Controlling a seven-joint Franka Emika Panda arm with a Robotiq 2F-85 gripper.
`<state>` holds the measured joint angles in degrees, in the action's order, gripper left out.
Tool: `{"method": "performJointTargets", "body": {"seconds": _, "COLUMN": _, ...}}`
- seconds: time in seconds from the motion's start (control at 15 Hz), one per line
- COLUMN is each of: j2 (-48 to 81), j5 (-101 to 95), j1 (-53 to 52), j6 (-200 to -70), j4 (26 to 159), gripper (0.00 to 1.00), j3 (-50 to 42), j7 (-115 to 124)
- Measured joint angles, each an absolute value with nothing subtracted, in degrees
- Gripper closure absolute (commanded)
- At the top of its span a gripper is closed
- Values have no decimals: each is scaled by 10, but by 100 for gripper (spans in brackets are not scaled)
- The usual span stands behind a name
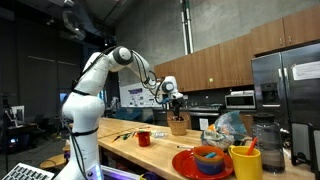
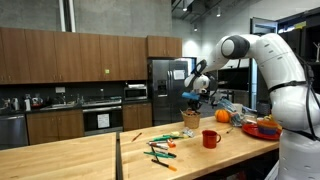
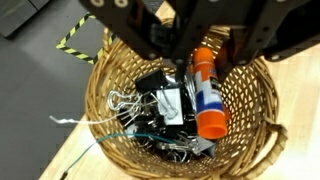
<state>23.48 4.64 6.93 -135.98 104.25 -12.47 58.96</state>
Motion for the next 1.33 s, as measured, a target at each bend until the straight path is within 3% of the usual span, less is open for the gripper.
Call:
{"method": "performJointTargets", "body": {"seconds": 0.47, "j2": 235, "j5": 108, "j1": 84, "j6": -1263, "j4": 1016, "gripper": 92, "j3": -120, "j7": 553}}
{"method": "performJointTargets", "body": {"seconds": 1.33, "j2": 168, "j5": 112, "j1": 49, "j6": -1271, "j4": 1015, "gripper": 92, "j3": -85, "j7": 544}}
